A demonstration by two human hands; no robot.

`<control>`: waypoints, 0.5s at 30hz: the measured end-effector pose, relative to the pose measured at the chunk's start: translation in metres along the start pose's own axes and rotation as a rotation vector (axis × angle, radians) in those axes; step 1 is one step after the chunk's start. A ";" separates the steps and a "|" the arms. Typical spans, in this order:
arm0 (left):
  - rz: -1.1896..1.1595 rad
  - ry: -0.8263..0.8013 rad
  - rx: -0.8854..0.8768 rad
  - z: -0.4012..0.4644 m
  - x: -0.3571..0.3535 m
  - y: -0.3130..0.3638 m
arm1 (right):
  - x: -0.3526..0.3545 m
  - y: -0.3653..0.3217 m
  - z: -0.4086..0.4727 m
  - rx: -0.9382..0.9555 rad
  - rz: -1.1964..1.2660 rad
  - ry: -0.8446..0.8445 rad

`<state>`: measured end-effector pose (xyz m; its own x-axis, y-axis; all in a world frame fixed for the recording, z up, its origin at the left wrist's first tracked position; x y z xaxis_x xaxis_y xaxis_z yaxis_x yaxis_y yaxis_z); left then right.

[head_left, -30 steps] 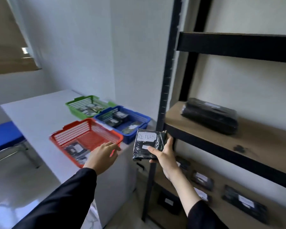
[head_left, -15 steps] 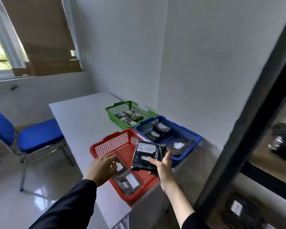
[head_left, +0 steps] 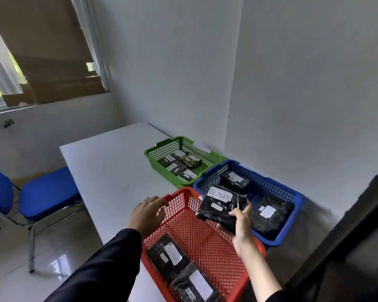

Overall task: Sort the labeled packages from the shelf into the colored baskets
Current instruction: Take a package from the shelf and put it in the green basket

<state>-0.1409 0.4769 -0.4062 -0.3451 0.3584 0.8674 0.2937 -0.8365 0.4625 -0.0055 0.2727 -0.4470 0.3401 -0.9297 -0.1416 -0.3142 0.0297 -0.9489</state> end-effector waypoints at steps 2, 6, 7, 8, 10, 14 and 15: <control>0.008 -0.025 -0.018 0.029 -0.005 -0.018 | -0.011 -0.001 0.017 0.004 0.025 0.028; 0.001 -0.076 -0.032 0.094 -0.018 -0.060 | -0.044 -0.007 0.060 0.028 -0.006 0.094; 0.006 -0.107 -0.039 0.109 -0.020 -0.071 | -0.054 -0.007 0.072 0.038 -0.037 0.125; 0.011 -0.137 -0.050 0.124 -0.022 -0.082 | -0.063 -0.008 0.082 0.032 -0.062 0.166; 0.017 -0.184 -0.082 0.154 -0.026 -0.102 | -0.081 -0.011 0.101 0.051 -0.112 0.248; 0.047 -0.286 -0.154 0.204 -0.027 -0.133 | -0.108 -0.018 0.136 0.065 -0.235 0.338; 0.058 -0.322 -0.170 0.215 -0.028 -0.140 | -0.115 -0.017 0.146 0.057 -0.253 0.338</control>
<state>0.0194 0.6729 -0.4552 -0.0260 0.3974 0.9173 0.1432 -0.9066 0.3969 0.0897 0.4331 -0.4556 0.0871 -0.9781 0.1892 -0.2058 -0.2035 -0.9572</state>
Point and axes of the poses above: each hand's wrist, its own z-axis towards the middle knuckle, its own x-axis out of the back of the hand, y = z × x, the point moved 1 cm from there along z, towards the middle knuckle, and after that the axes turned 9 degrees about -z, right-handed, at the moved point
